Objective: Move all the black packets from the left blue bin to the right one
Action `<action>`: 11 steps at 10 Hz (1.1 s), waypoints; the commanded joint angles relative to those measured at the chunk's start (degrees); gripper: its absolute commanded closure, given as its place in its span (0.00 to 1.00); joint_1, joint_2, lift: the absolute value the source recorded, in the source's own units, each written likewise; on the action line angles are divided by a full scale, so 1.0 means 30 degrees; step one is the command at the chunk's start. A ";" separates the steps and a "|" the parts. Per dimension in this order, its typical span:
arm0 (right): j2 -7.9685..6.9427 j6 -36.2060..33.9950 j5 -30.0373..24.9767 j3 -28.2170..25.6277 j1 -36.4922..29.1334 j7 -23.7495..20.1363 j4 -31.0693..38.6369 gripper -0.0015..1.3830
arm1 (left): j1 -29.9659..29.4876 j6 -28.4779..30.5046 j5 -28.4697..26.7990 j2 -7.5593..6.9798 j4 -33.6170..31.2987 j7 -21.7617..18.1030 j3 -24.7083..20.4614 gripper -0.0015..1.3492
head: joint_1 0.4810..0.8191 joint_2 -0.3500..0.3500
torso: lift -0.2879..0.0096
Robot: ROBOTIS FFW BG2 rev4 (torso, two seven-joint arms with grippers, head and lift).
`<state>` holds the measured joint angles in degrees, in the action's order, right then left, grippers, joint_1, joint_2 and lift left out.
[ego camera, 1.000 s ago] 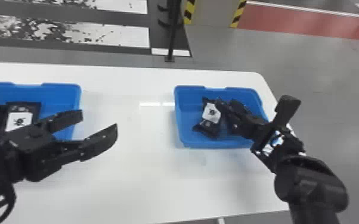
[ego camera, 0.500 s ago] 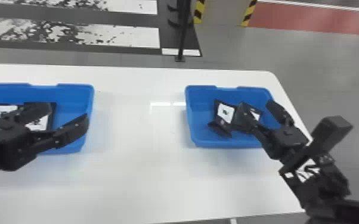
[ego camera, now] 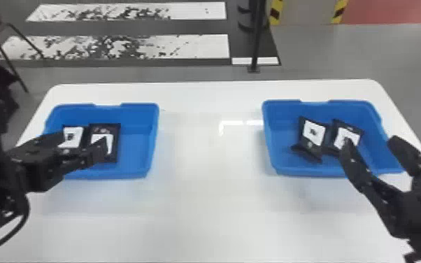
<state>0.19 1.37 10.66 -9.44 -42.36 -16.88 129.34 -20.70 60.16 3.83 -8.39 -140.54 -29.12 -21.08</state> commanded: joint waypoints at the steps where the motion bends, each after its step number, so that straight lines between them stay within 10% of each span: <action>1: -0.0080 0.0059 0.0140 0.0520 -0.1536 0.0179 0.0925 0.24 | 0.0807 0.0008 -0.0743 -0.0192 0.1260 0.0038 -0.0284 0.12 | 0.63 0.65 | 0.50; 11: -0.0080 -0.0644 0.0787 0.1282 -0.1770 -0.0319 0.0597 0.24 | 0.8728 0.0758 -0.2076 -0.1891 1.3635 0.0448 0.2572 0.13 | 0.63 0.83 | 0.50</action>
<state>0.18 -0.55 13.02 -5.63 -47.77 -17.87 131.24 4.38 62.47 -2.88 -13.64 -101.27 -27.72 -14.62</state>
